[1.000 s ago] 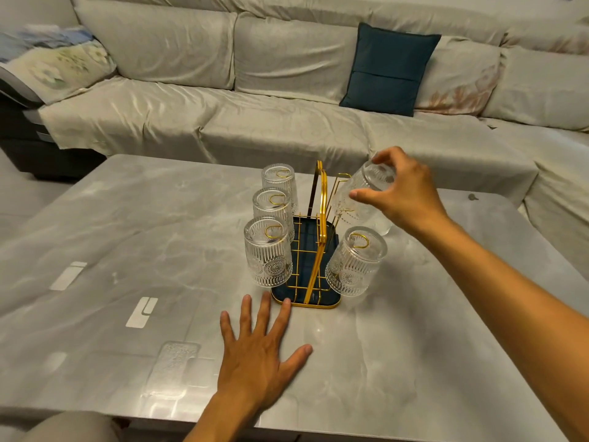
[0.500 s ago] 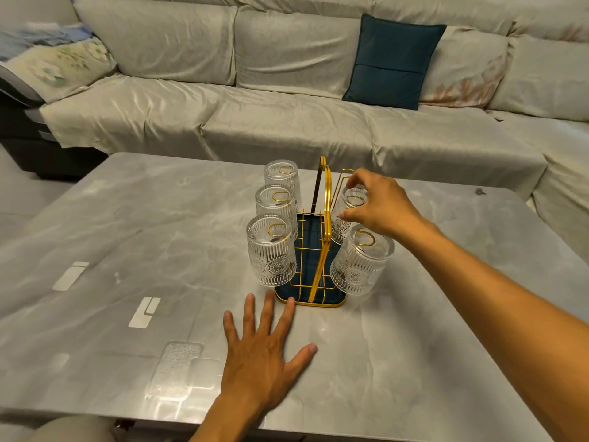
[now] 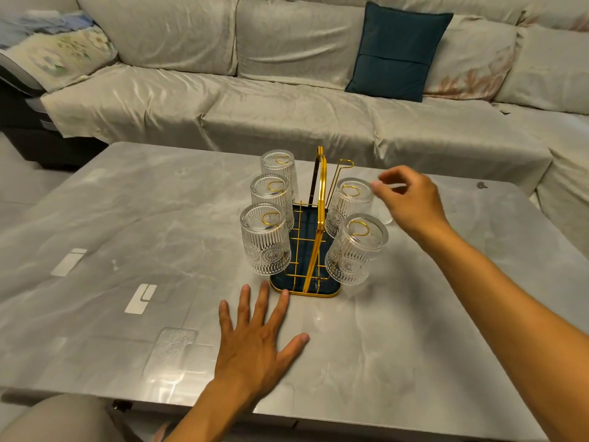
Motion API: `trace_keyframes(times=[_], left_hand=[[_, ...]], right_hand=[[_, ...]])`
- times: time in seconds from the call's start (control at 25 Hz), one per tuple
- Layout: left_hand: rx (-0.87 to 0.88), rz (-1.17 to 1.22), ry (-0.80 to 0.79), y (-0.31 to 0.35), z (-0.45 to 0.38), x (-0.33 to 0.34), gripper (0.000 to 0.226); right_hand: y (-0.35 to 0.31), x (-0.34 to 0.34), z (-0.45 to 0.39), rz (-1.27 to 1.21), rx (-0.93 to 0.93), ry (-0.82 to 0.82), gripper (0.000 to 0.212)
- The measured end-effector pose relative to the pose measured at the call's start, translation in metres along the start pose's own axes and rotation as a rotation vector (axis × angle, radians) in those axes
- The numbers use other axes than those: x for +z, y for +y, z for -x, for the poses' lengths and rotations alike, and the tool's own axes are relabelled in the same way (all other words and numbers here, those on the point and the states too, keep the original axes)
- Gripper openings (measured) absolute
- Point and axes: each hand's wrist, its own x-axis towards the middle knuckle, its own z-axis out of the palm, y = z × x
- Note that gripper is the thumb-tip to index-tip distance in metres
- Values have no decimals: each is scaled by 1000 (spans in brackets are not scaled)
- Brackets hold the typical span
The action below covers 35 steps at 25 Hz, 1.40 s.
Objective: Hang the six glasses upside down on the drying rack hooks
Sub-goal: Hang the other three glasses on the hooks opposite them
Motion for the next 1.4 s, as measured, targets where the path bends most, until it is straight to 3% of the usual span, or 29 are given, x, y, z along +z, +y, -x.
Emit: trace_keyframes(times=[0.12,0.24,0.36,0.48,0.72,1.0,1.16,1.4], left_hand=[[6,5,9,1,3,0,77],[5,12,23,2,4,-2,75],[6,23,26,3,5,-5,74],[-12,26,17,4,3,-5,74],[-12,32,53,1,1,1,74],[-7,32,81,0,2,7,75],[0,39,55,0,2,4,76],[-10,45,30,5,4,-7,78]], right_hand=[[46,-2,12,-101,245,161,26],[85,12,13,-135,429,162,57],[98,33,-4,-162,439,134,86],[114,58,-22,-287,387,109,98],[132,74,-50,-308,446,148,89],[106,55,-42,-397,416,203,71],[65,3,-47,-383,413,55,69],[-15,-43,-61,-290,220,111,63]])
